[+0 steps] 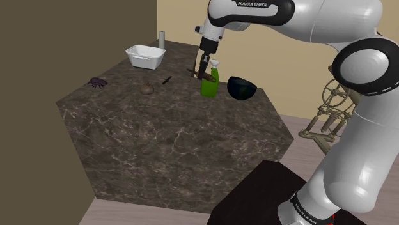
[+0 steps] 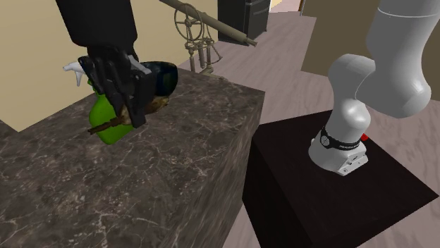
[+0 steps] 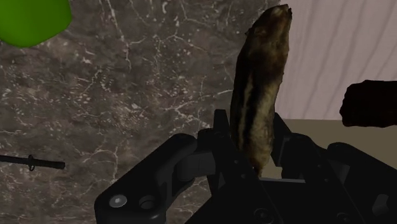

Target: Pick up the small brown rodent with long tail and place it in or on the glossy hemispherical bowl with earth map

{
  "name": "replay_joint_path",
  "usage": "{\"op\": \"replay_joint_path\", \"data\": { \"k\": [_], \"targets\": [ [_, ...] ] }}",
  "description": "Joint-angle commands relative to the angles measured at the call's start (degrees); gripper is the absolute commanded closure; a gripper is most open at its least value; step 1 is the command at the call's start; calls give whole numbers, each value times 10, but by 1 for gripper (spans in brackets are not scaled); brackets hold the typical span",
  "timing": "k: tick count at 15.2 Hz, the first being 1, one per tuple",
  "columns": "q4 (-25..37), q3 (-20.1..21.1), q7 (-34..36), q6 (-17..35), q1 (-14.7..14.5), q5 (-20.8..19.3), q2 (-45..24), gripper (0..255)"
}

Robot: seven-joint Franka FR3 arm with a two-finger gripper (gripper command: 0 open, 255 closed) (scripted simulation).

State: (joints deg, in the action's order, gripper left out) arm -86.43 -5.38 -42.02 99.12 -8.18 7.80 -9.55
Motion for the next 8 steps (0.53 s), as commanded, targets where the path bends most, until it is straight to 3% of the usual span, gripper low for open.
{"op": "replay_joint_path", "data": {
  "k": [1, 8],
  "targets": [
    [21, 0, 2, -17, 0, 0, -5, 255],
    [35, -36, -88, -33, 56, 12, -14, 255]
  ]
}}
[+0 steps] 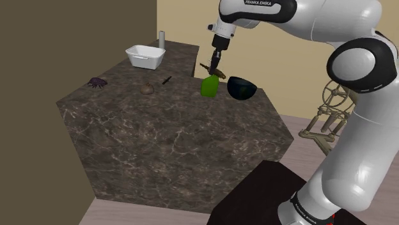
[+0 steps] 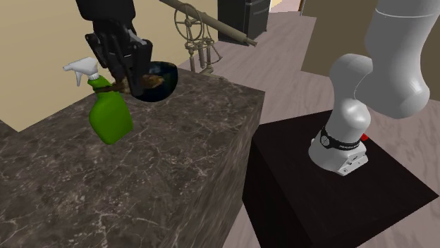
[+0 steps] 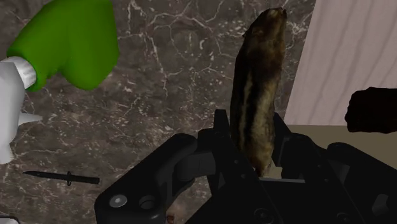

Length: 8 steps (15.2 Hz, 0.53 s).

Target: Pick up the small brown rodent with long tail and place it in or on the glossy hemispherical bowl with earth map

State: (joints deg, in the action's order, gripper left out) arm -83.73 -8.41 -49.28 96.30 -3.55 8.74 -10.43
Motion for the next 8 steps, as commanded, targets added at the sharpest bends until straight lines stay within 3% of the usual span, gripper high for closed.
{"op": "replay_joint_path", "data": {
  "k": [1, 8],
  "targets": [
    [13, -11, -29, -8, 18, 4, -9, 255],
    [75, -44, -117, -39, 79, 22, -54, 255]
  ]
}}
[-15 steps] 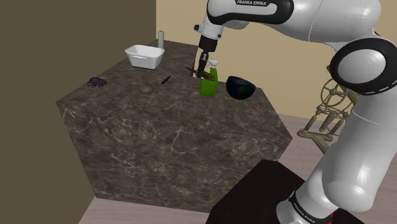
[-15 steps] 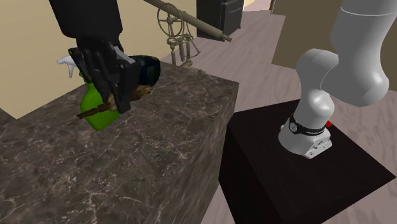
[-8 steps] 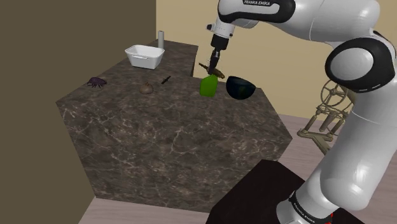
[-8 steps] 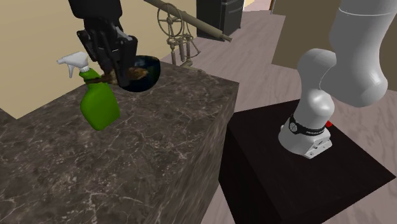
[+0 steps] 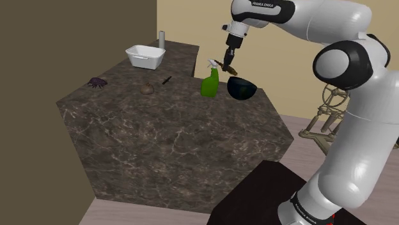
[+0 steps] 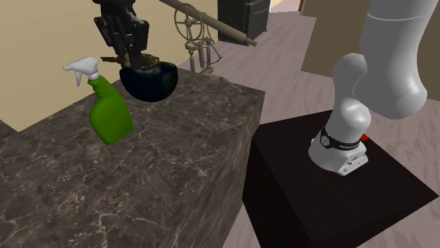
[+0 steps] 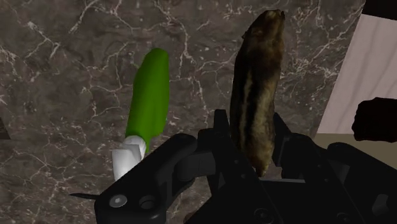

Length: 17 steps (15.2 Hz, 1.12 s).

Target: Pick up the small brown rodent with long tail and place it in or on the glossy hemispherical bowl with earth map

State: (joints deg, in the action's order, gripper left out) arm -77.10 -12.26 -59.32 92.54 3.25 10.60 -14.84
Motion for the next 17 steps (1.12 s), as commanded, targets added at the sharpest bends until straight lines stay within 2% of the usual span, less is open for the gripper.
{"op": "replay_joint_path", "data": {
  "k": [1, 8, 12, 17],
  "targets": [
    [22, -9, -29, -7, 21, 7, -19, 255],
    [154, -31, -108, -64, 99, 35, -108, 255],
    [293, -34, -143, -123, 159, 58, -195, 255],
    [201, -37, -152, -64, 144, 51, -164, 255]
  ]
}}
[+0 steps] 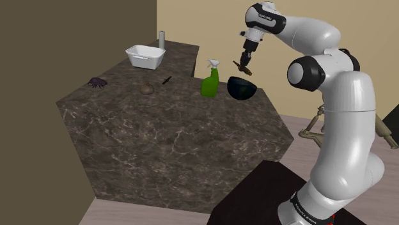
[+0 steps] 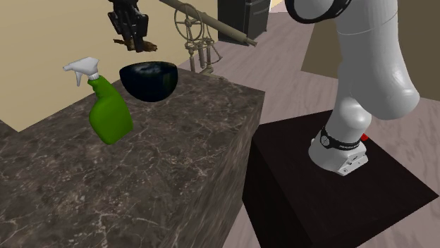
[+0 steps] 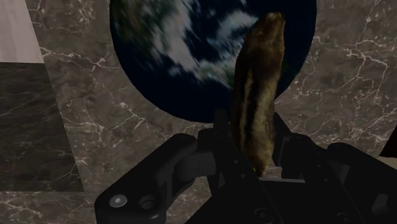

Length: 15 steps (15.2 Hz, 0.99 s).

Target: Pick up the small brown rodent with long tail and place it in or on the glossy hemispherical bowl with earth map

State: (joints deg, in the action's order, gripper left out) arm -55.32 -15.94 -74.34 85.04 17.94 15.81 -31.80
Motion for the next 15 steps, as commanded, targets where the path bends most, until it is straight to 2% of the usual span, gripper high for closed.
{"op": "replay_joint_path", "data": {
  "k": [1, 8, 15],
  "targets": [
    [-32, -1, -3, 22, -5, -2, 10, 255],
    [-117, -2, -13, 87, -17, -6, 29, 255],
    [-117, -2, -13, 87, -17, -6, 29, 255]
  ]
}}
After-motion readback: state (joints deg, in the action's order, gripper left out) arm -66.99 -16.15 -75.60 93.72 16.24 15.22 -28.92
